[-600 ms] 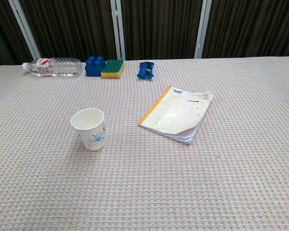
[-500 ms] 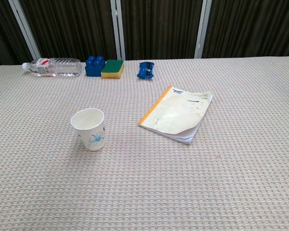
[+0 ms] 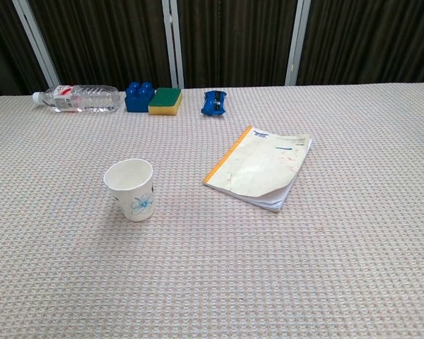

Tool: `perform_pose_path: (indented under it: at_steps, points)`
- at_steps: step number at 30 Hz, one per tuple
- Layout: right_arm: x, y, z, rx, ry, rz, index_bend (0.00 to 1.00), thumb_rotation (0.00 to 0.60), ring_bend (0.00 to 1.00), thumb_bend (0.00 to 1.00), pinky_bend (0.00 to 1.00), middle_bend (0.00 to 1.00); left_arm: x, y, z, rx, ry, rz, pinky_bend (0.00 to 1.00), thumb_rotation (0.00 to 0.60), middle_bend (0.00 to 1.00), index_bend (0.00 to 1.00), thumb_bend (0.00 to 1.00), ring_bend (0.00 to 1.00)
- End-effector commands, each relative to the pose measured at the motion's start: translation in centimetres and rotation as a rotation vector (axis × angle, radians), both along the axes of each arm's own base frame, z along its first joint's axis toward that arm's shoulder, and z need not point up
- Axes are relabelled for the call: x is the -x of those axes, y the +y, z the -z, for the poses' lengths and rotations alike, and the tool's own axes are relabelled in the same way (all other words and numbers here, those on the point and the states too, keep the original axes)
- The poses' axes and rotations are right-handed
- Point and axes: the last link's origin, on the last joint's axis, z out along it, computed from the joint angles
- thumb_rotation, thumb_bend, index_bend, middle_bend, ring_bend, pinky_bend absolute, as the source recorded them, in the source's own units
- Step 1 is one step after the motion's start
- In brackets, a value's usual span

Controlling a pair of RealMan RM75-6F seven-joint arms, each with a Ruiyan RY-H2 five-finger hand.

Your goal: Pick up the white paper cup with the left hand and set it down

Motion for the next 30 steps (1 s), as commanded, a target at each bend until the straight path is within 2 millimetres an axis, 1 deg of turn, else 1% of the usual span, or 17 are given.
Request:
perform_pose_path:
  at_steps: [1,6,9,11,13,15,17,19,24,30]
  points:
    - [0.0,0.0,0.0,0.004,0.003,0.005,0.0,0.6,0.0,0.0,0.0,0.0,-0.1,0.2,0.3,0.008,0.018,0.003,0.0,0.6,0.0,0.0,0.03,0.0]
    - [0.0,0.0,-0.1,0.007,0.003,0.007,0.0,0.6,0.0,0.0,0.0,0.0,-0.8,0.8,0.7,0.014,0.045,0.021,0.0,0.6,0.0,0.0,0.04,0.0]
    - [-0.1,0.0,-0.2,0.011,-0.003,0.004,0.0,0.6,0.0,0.0,0.0,0.0,-1.6,1.5,1.0,0.021,0.072,0.038,0.0,0.6,0.0,0.0,0.04,0.0]
    - [0.0,0.0,-0.2,0.007,-0.004,0.004,0.0,0.6,0.0,0.0,0.0,0.0,-2.4,2.2,1.4,0.036,0.083,0.05,0.0,0.6,0.0,0.0,0.04,0.0]
    - [0.0,0.1,-0.2,0.005,-0.008,0.003,0.0,0.6,0.0,0.0,0.0,0.0,-3.5,3.1,2.0,0.051,0.085,0.066,0.0,0.6,0.0,0.0,0.04,0.0]
    - [0.0,0.1,-0.3,0.007,-0.012,0.001,0.0,0.6,0.0,0.0,0.0,0.0,-4.3,3.8,2.4,0.058,0.084,0.077,0.0,0.6,0.0,0.02,0.05,0.0]
    - [-0.1,0.1,-0.4,0.009,-0.017,-0.002,0.0,0.6,0.0,0.0,0.0,0.0,-5.4,4.7,3.0,0.071,0.082,0.095,0.0,0.6,0.0,0.05,0.05,0.0]
    - [-0.1,0.2,-0.5,0.011,-0.025,-0.006,0.0,0.6,0.0,0.0,0.0,0.0,-6.6,5.7,3.9,0.102,0.084,0.102,0.0,0.6,0.0,0.05,0.05,0.0]
    - [0.0,0.2,-0.7,0.013,-0.033,-0.012,0.0,0.6,0.0,0.0,0.0,0.0,-9.0,7.7,5.7,0.177,0.101,0.09,0.0,0.6,0.0,0.11,0.05,0.0]
    - [0.1,0.2,-0.9,0.014,-0.047,-0.012,0.0,0.6,0.0,0.0,0.0,0.0,-10.9,9.3,8.0,0.25,0.151,0.073,0.0,0.6,0.0,0.13,0.05,0.0]
